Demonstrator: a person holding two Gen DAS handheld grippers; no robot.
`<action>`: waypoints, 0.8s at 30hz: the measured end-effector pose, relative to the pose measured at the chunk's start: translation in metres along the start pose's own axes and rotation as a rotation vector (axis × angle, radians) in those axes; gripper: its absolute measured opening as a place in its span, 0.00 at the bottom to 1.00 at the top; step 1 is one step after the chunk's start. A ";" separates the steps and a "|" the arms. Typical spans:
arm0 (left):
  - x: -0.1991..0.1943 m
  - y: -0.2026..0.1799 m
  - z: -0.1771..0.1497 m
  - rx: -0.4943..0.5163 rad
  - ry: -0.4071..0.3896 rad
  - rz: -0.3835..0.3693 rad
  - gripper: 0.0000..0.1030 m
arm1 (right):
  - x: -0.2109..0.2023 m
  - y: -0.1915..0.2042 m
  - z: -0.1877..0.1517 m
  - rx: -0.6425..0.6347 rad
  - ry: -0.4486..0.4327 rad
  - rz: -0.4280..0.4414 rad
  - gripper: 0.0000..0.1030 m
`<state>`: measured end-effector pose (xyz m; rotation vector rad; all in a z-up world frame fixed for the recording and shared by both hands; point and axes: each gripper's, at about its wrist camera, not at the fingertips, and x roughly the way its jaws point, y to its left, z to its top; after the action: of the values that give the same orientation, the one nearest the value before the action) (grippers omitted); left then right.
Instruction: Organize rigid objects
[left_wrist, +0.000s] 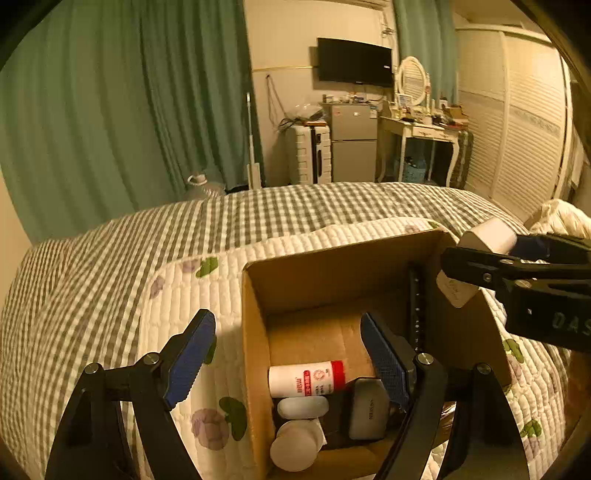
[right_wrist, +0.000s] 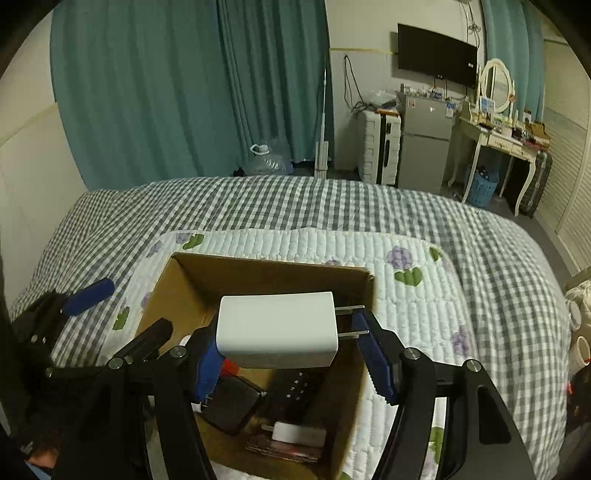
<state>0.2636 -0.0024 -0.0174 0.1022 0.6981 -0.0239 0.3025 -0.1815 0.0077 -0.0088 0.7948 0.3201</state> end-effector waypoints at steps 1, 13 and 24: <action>0.002 0.003 -0.002 -0.013 0.006 -0.005 0.81 | 0.005 0.002 0.000 0.006 0.009 0.004 0.63; -0.003 0.016 -0.018 -0.061 0.019 -0.020 0.81 | 0.031 0.001 0.005 0.148 0.010 0.037 0.86; -0.112 0.004 0.007 -0.052 -0.116 -0.021 0.83 | -0.106 0.001 0.014 0.069 -0.119 -0.053 0.86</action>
<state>0.1820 -0.0007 0.0601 0.0437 0.5835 -0.0314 0.2428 -0.2086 0.0925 0.0532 0.6860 0.2412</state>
